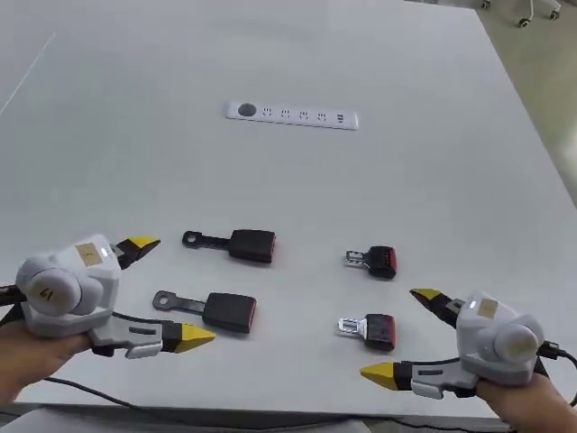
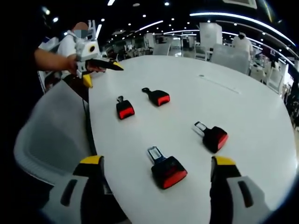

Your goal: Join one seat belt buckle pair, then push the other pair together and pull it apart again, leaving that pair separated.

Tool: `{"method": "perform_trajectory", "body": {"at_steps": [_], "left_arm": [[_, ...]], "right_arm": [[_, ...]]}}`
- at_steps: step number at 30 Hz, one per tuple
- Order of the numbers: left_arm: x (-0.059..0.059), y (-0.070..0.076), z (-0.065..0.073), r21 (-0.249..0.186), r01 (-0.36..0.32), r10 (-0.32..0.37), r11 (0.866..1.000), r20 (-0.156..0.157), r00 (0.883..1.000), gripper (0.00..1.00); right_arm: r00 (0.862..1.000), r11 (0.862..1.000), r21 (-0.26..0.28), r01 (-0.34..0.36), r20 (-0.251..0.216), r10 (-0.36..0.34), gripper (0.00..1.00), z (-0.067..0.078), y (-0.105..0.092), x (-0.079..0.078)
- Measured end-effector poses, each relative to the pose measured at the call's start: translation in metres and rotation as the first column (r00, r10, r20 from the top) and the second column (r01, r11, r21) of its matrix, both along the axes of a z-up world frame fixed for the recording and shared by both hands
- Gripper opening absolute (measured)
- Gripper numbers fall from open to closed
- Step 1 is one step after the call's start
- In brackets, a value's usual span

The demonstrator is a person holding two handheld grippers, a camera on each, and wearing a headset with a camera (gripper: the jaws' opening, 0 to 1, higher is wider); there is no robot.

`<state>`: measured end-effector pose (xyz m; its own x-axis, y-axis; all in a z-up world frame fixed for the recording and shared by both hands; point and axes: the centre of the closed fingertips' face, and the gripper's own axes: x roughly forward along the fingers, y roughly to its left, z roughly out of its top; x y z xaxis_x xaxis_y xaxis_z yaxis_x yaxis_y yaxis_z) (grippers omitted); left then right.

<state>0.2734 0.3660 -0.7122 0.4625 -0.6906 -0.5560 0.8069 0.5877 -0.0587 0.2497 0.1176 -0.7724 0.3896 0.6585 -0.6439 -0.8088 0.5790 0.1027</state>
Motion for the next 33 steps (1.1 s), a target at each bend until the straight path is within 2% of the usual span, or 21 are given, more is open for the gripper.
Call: {"method": "perform_trajectory", "body": {"at_steps": [3,9,14,16,18,19,21,23,26,28,31,33], "left_arm": [[0.002,-0.006,-0.007,0.013,0.033,-0.033,0.999,-0.005,0.999,0.97],[0.002,-0.015,-0.025,0.051,0.094,-0.092,0.994,-0.040,0.995,0.95],[0.006,-0.021,-0.038,0.054,0.122,-0.119,0.991,-0.050,0.992,0.92],[0.005,-0.024,-0.045,0.061,0.141,-0.137,0.988,-0.072,0.988,0.90],[0.004,-0.028,-0.053,0.072,0.180,-0.174,0.981,-0.080,0.981,0.90],[0.002,-0.031,-0.059,0.076,0.201,-0.194,0.977,-0.100,0.976,0.89],[0.003,-0.034,-0.068,0.086,0.226,-0.216,0.970,-0.112,0.970,0.88],[0.001,-0.037,-0.078,0.102,0.268,-0.253,0.958,-0.134,0.958,0.86],[-0.003,-0.044,-0.088,0.121,0.322,-0.303,0.939,-0.149,0.941,0.81],[0.001,-0.045,-0.097,0.127,0.332,-0.312,0.935,-0.153,0.938,0.78],[0.002,-0.048,-0.101,0.134,0.356,-0.335,0.925,-0.156,0.929,0.75],[0.003,-0.048,-0.104,0.162,0.386,-0.363,0.908,-0.152,0.919,0.73]], "right_arm": [[1.000,1.000,-0.004,-0.016,-0.017,0.016,0.95,-0.006,0.001,0.003],[0.998,0.999,-0.016,-0.041,-0.047,0.040,0.94,-0.019,0.001,0.007],[0.994,0.996,-0.030,-0.082,-0.078,0.079,0.89,-0.030,0.000,0.007],[0.991,0.994,-0.034,-0.103,-0.094,0.099,0.89,-0.034,0.000,0.007],[0.988,0.992,-0.041,-0.119,-0.104,0.114,0.88,-0.036,0.000,0.007],[0.986,0.991,-0.042,-0.129,-0.117,0.123,0.88,-0.039,-0.001,0.006],[0.982,0.990,-0.031,-0.138,-0.134,0.133,0.86,-0.041,-0.001,0.007],[0.977,0.986,-0.038,-0.163,-0.143,0.156,0.85,-0.043,-0.002,0.007],[0.971,0.980,-0.044,-0.192,-0.154,0.183,0.84,-0.045,-0.002,0.006],[0.967,0.978,-0.045,-0.205,-0.164,0.195,0.82,-0.046,-0.003,0.005],[0.961,0.973,-0.051,-0.226,-0.174,0.214,0.79,-0.047,-0.005,0.003],[0.958,0.969,-0.045,-0.241,-0.170,0.231,0.78,-0.047,-0.004,0.001]]}}
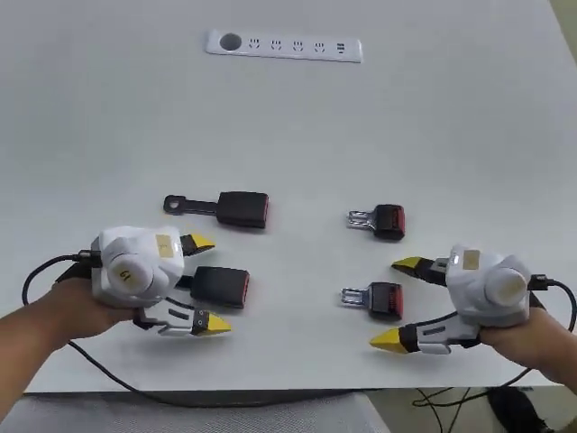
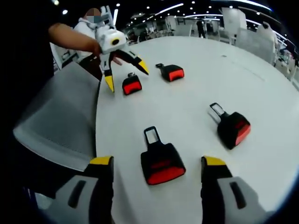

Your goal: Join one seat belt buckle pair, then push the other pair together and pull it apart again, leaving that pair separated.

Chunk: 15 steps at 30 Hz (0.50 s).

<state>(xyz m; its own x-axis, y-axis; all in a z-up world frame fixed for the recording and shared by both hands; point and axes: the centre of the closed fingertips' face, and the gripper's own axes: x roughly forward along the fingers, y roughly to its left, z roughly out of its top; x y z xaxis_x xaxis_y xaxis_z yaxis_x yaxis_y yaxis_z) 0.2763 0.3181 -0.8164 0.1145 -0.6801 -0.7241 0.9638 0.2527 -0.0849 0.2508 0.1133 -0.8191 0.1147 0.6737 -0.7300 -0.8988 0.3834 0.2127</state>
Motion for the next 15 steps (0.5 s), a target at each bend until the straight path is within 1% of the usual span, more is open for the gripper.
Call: {"method": "perform_trajectory", "body": {"at_steps": [2,4,5,6,7,9,10,12,15], "left_arm": [[0.000,0.001,-0.003,0.015,0.021,-0.021,1.000,-0.002,1.000,0.70],[0.001,0.004,-0.005,0.038,0.046,-0.046,0.998,0.014,0.999,0.66],[0.000,0.007,-0.007,0.058,0.068,-0.069,0.996,0.022,0.997,0.63],[-0.001,0.009,-0.008,0.067,0.074,-0.075,0.995,0.017,0.997,0.61],[-0.002,0.010,-0.009,0.072,0.079,-0.080,0.994,0.012,0.997,0.60],[-0.004,0.013,-0.012,0.086,0.096,-0.098,0.992,0.019,0.995,0.59],[-0.003,0.014,-0.012,0.085,0.105,-0.108,0.991,0.032,0.994,0.58],[-0.002,0.014,-0.011,0.081,0.101,-0.103,0.992,0.023,0.994,0.58],[-0.001,0.014,-0.011,0.096,0.120,-0.124,0.988,0.040,0.991,0.55]], "right_arm": [[1.000,1.000,-0.001,-0.013,-0.006,0.013,0.77,0.000,-0.001,-0.001],[0.999,1.000,-0.003,-0.029,-0.017,0.029,0.74,0.001,-0.003,-0.004],[0.999,0.999,-0.002,-0.041,-0.018,0.041,0.72,0.001,-0.003,-0.005],[0.999,0.999,-0.003,-0.046,-0.017,0.046,0.71,0.001,-0.004,-0.005],[0.999,0.999,-0.004,-0.049,-0.020,0.049,0.71,0.001,-0.005,-0.006],[0.998,0.999,-0.002,-0.053,-0.021,0.053,0.70,0.001,-0.006,-0.006],[0.998,0.999,0.002,-0.054,-0.023,0.054,0.70,0.001,-0.007,-0.005],[0.998,0.998,0.003,-0.059,-0.027,0.060,0.66,0.001,-0.006,-0.006],[0.996,0.996,-0.001,-0.088,-0.012,0.088,0.64,-0.001,-0.007,-0.006]]}}
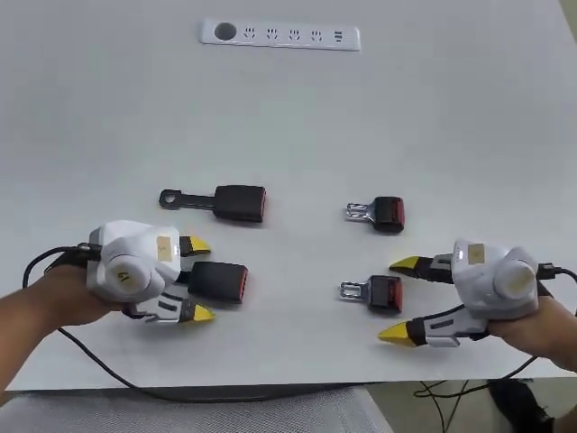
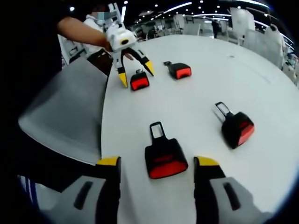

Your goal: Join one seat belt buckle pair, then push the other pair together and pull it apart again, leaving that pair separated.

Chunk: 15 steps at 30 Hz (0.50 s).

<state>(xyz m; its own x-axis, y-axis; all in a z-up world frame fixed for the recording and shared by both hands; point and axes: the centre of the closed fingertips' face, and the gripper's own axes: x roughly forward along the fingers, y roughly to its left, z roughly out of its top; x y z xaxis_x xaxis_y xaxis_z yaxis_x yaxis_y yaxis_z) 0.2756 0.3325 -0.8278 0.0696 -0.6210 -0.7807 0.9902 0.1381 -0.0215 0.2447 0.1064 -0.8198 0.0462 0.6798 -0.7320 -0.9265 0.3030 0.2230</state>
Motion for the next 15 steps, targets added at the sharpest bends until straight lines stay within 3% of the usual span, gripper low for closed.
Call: {"method": "perform_trajectory", "body": {"at_steps": [5,9,12,15], "left_arm": [[0.0048,0.0014,0.0003,-0.009,0.004,-0.004,1.000,0.006,1.000,0.48],[0.0009,-0.0007,0.0004,0.000,0.042,-0.042,0.999,0.004,0.999,0.37],[0.0017,-0.0009,0.0008,0.005,0.043,-0.043,0.999,0.007,0.999,0.36],[0.0016,-0.0023,0.0019,0.000,0.044,-0.044,0.999,0.019,0.999,0.36]], "right_arm": [[0.999,0.999,-0.004,-0.035,0.016,0.035,0.59,-0.0016,-0.0010,-0.0006],[0.999,0.999,0.002,-0.040,0.028,0.040,0.57,-0.0025,-0.0015,0.0012],[0.998,0.999,-0.001,-0.040,0.037,0.040,0.55,-0.0033,-0.0020,0.0023],[0.998,0.999,0.001,-0.047,0.040,0.047,0.46,-0.0041,-0.0017,0.0021]]}}
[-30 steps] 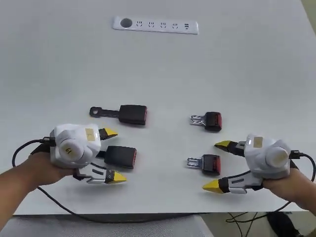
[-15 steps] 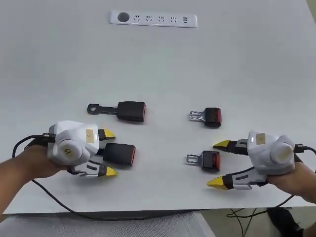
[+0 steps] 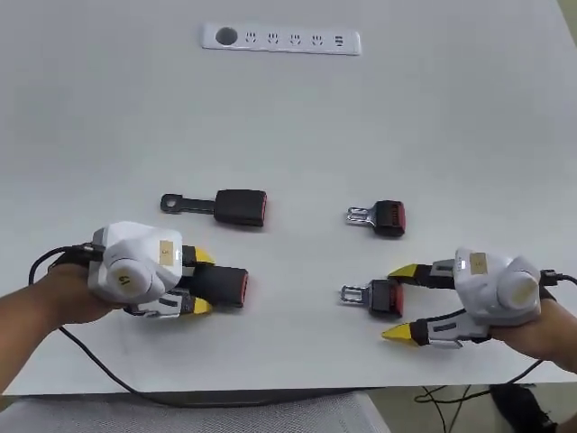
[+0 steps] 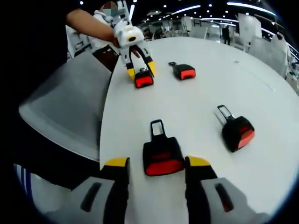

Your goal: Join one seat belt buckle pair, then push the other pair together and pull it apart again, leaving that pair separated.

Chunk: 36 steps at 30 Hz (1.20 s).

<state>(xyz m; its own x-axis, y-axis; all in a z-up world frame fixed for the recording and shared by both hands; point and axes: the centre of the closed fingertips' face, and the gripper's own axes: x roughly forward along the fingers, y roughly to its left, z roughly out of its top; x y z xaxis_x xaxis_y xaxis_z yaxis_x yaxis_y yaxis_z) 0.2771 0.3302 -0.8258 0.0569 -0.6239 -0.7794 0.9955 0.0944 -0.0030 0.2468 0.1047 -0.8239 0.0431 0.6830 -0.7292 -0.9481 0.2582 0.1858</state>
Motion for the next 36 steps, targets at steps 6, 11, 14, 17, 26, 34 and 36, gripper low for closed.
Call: {"method": "perform_trajectory", "body": {"at_steps": [6,11,14,17,26,34,36], "left_arm": [[0.0000,0.0006,-0.0002,0.019,-0.010,0.010,1.000,0.005,1.000,0.35],[-0.0002,0.0008,-0.0002,0.028,0.001,-0.002,1.000,0.007,1.000,0.35],[-0.0005,0.0011,-0.0004,0.040,0.017,-0.017,0.999,0.006,1.000,0.35],[-0.0009,0.0019,-0.0009,0.053,0.032,-0.032,0.998,0.004,0.999,0.34],[-0.0011,0.0024,-0.0009,0.076,0.062,-0.062,0.995,-0.004,0.998,0.34],[-0.0012,0.0027,-0.0011,0.079,0.059,-0.059,0.995,-0.008,0.998,0.34],[-0.0013,0.0027,-0.0010,0.078,0.057,-0.057,0.995,-0.009,0.998,0.34]], "right_arm": [[1.000,1.000,0.015,0.011,0.002,-0.011,0.34,0.0009,-0.0006,0.0020],[1.000,1.000,0.011,0.004,0.010,-0.004,0.34,0.0020,0.0003,0.0023],[1.000,1.000,-0.011,-0.026,0.004,0.026,0.34,0.0025,0.0011,0.0029],[0.998,0.998,-0.024,-0.062,0.000,0.062,0.33,0.0015,0.0005,0.0031],[0.986,0.984,-0.066,-0.167,-0.007,0.167,0.33,0.0012,0.0017,0.0069],[0.982,0.981,-0.057,-0.186,0.000,0.187,0.33,0.0002,0.0027,0.0066],[0.982,0.980,-0.054,-0.190,0.002,0.190,0.33,0.0005,0.0040,0.0064]]}}
